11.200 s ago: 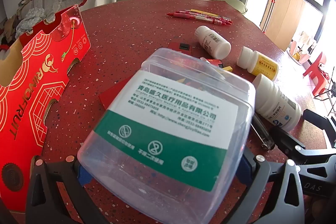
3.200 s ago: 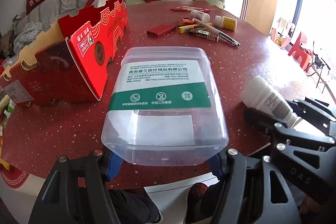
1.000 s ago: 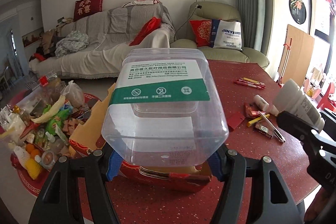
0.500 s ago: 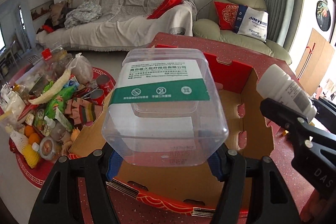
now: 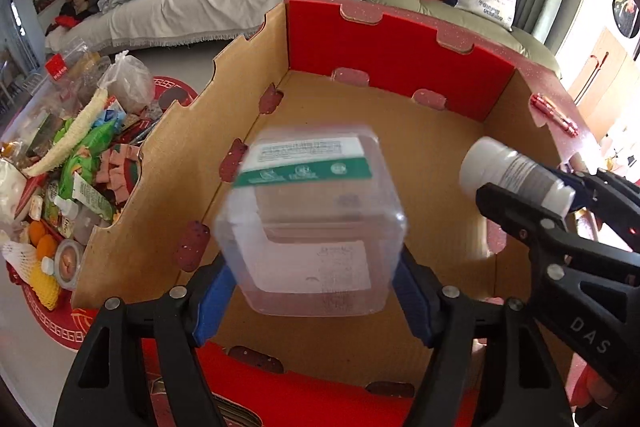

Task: Organize rigid objects
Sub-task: 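Lower the clear box and white bottle into the cardboard box and open both grippers, then withdraw both grippers from the cardboard box back over the table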

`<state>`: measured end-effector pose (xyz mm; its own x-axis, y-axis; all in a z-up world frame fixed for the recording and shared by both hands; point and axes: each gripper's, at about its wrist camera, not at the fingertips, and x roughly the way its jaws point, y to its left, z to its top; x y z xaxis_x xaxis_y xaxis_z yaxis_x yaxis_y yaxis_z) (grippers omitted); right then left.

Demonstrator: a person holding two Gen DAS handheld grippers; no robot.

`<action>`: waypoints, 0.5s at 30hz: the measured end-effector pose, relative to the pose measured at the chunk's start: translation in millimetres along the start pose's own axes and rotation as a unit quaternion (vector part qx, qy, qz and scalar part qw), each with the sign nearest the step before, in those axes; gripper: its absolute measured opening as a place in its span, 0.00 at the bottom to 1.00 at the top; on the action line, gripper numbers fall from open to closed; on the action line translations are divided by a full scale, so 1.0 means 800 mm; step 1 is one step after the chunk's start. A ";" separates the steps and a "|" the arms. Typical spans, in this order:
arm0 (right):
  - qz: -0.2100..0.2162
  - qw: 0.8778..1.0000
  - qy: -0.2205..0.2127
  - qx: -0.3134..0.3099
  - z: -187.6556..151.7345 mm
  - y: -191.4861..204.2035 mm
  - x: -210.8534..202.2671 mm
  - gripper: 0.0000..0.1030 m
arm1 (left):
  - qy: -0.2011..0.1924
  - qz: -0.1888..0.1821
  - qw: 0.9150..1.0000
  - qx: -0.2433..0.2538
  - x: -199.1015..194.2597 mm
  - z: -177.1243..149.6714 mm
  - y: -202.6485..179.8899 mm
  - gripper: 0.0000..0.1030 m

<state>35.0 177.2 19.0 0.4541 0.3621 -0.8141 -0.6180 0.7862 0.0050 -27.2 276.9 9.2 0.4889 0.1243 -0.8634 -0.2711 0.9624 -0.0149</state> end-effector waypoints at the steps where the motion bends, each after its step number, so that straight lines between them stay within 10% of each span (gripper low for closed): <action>1: 0.000 1.000 -0.001 0.005 -0.001 -0.002 -0.001 0.44 | -0.004 0.001 1.000 0.001 0.000 -0.001 0.000 0.78; 7: 0.021 0.995 -0.081 0.046 -0.007 -0.023 -0.055 0.44 | -0.061 -0.036 0.997 -0.042 -0.040 -0.002 0.013 0.79; 11: 0.009 0.986 -0.154 0.064 -0.051 -0.046 -0.122 0.77 | -0.114 -0.047 0.992 -0.022 -0.080 -0.021 -0.006 0.79; 15: -0.036 0.981 -0.173 0.078 -0.120 -0.076 -0.163 0.77 | -0.133 -0.076 0.988 0.026 -0.112 -0.057 -0.064 0.79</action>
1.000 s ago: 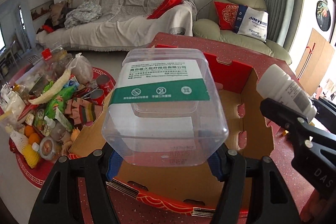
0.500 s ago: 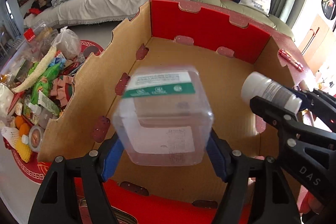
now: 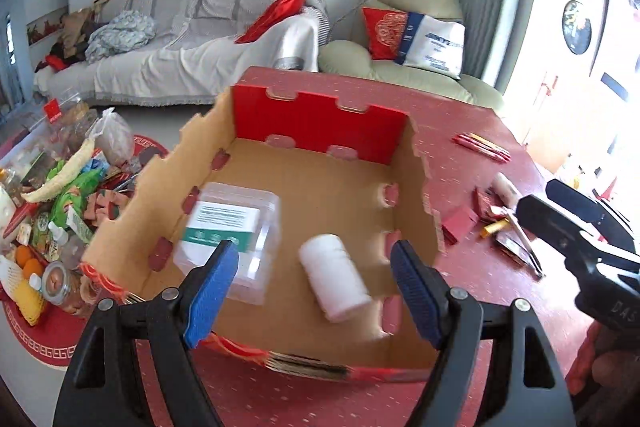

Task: Organize rigid objects
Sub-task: 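Withdraw both grippers from the cardboard box back over the table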

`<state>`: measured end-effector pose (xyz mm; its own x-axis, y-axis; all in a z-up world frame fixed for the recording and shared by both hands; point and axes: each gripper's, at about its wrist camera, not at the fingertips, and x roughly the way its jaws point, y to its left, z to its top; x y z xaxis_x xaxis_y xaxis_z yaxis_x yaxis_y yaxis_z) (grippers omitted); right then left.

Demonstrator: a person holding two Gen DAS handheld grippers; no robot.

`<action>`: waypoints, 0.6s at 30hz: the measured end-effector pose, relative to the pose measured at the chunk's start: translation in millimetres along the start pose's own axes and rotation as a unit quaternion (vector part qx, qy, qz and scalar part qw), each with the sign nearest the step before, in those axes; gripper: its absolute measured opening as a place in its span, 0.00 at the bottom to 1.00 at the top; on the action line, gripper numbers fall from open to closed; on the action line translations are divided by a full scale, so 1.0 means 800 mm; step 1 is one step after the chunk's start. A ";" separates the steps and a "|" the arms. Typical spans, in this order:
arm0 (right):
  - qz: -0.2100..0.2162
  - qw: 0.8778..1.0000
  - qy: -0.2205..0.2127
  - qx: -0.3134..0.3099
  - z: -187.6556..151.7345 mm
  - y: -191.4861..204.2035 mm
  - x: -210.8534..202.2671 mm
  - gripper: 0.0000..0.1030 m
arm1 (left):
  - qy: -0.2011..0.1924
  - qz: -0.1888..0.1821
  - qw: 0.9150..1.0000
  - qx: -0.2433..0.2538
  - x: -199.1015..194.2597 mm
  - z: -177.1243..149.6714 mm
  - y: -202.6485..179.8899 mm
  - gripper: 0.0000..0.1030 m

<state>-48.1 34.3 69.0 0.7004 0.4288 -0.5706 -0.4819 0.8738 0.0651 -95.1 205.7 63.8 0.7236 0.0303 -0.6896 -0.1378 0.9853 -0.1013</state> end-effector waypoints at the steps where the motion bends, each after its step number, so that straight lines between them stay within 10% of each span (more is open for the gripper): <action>1: -0.019 1.000 0.002 0.005 -0.013 -0.012 -0.010 0.77 | -0.003 -0.009 1.000 0.017 -0.007 -0.006 -0.020 0.79; 9: -0.072 0.990 0.097 0.073 -0.105 -0.141 -0.024 0.68 | 0.033 -0.095 0.987 0.126 0.000 -0.052 -0.179 0.79; 18: -0.063 0.988 0.124 0.063 -0.112 -0.203 -0.006 0.67 | 0.099 -0.043 0.986 0.125 0.111 -0.048 -0.211 0.79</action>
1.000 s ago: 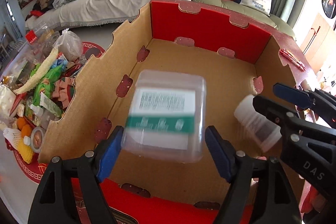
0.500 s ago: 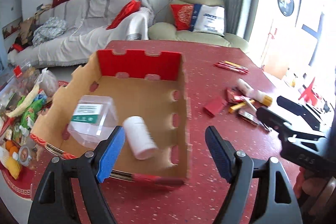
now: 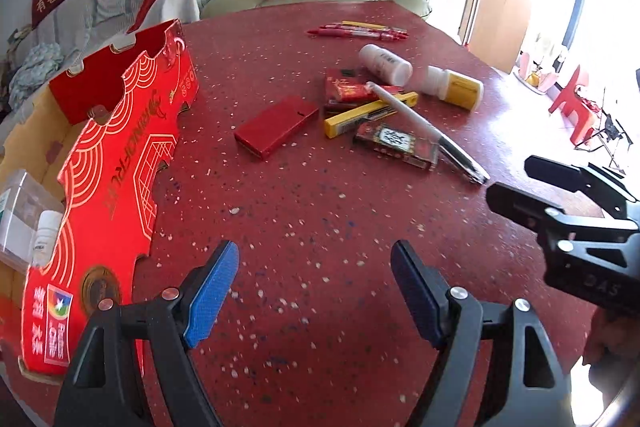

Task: Organize rigid objects
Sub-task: 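Withdraw both grippers from the cardboard box back over the table, then grasp the red rectangular case with the left gripper while the right gripper grasps the yellow-labelled bottle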

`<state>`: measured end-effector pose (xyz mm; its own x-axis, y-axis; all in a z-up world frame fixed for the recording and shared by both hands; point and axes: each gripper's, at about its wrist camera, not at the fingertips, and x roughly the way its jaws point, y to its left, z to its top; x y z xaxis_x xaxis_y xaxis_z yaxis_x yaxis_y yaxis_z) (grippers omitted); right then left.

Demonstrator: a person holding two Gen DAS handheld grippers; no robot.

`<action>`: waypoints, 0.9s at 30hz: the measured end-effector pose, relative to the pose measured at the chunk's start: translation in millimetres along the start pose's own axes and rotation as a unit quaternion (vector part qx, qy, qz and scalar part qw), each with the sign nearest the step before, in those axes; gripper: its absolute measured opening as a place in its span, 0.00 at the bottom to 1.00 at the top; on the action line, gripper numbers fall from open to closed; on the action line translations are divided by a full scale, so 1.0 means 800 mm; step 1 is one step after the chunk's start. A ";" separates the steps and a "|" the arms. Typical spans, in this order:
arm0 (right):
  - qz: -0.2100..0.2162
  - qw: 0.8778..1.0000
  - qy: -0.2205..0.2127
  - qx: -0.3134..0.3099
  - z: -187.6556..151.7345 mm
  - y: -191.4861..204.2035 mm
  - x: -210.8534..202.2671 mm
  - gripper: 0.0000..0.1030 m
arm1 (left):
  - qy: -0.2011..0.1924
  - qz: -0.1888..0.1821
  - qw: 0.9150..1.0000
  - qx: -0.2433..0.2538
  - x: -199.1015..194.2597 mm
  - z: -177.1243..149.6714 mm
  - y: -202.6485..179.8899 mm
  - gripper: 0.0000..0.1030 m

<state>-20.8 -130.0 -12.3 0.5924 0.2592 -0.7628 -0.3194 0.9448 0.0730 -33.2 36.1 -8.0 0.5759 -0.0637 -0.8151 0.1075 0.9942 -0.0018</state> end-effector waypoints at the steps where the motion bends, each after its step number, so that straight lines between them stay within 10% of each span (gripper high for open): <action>1: 0.002 1.000 0.004 -0.004 0.006 -0.003 0.007 0.67 | 0.004 0.004 1.000 -0.001 0.008 0.002 0.003 0.79; 13: -0.002 1.000 0.001 0.007 0.043 -0.069 0.033 0.65 | 0.016 0.034 0.999 -0.009 0.062 0.048 0.022 0.80; 27: 0.044 0.990 0.042 -0.126 0.094 -0.081 0.111 0.65 | 0.020 -0.001 1.000 0.002 0.090 0.078 0.029 0.89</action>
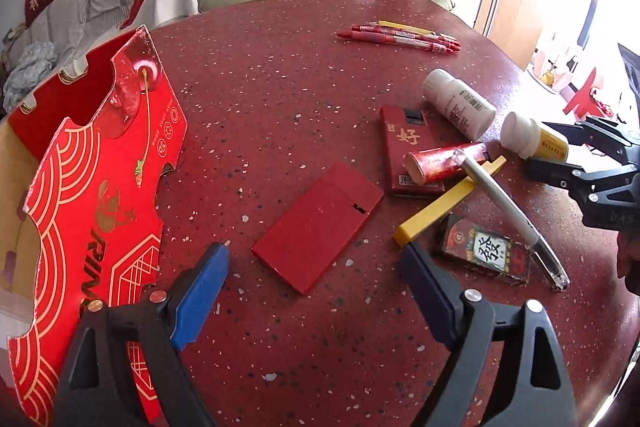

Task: Organize rigid objects
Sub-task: 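Grasp the red rectangular case with the left gripper while the right gripper grasps the yellow-labelled bottle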

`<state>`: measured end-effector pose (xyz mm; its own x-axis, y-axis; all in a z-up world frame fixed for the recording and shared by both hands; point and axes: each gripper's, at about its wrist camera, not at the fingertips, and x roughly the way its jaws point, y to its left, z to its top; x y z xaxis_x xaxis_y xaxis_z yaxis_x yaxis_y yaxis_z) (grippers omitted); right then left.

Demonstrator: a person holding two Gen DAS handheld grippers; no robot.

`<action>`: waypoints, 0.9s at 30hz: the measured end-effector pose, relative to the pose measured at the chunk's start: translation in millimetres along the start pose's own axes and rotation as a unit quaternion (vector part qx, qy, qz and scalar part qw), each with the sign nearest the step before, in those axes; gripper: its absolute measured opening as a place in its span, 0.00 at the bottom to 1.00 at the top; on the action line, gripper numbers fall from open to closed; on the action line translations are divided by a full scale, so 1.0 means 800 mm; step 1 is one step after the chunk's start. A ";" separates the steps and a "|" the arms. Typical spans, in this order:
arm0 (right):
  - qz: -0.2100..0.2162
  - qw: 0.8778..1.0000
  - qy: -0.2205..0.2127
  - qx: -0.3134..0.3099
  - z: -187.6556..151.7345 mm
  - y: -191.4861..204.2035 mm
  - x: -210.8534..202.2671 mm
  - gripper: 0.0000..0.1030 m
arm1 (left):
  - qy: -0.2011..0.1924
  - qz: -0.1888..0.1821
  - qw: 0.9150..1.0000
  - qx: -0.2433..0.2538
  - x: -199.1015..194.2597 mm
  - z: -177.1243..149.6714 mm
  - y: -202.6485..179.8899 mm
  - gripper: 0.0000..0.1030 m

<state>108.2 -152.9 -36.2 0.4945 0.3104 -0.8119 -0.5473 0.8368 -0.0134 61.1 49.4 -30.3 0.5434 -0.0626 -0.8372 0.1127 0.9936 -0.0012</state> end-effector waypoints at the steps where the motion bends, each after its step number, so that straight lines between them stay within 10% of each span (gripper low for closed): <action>1: 0.005 1.000 -0.003 -0.003 0.000 0.000 0.003 0.65 | 0.000 -0.001 1.000 0.004 0.001 0.001 -0.001 0.90; 17: 0.012 1.000 -0.018 -0.013 0.007 0.001 0.007 0.53 | -0.023 -0.013 1.000 0.016 0.000 0.004 0.009 0.79; 27: 0.006 1.000 -0.019 -0.013 0.007 0.003 0.007 0.52 | -0.030 -0.023 0.999 0.032 -0.004 0.006 0.005 0.43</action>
<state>113.0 -146.8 -37.4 0.5124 0.3370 -0.7899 -0.5705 0.8211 -0.0198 63.8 53.0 -24.8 0.5858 -0.1155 -0.8022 0.1899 0.9818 -0.0027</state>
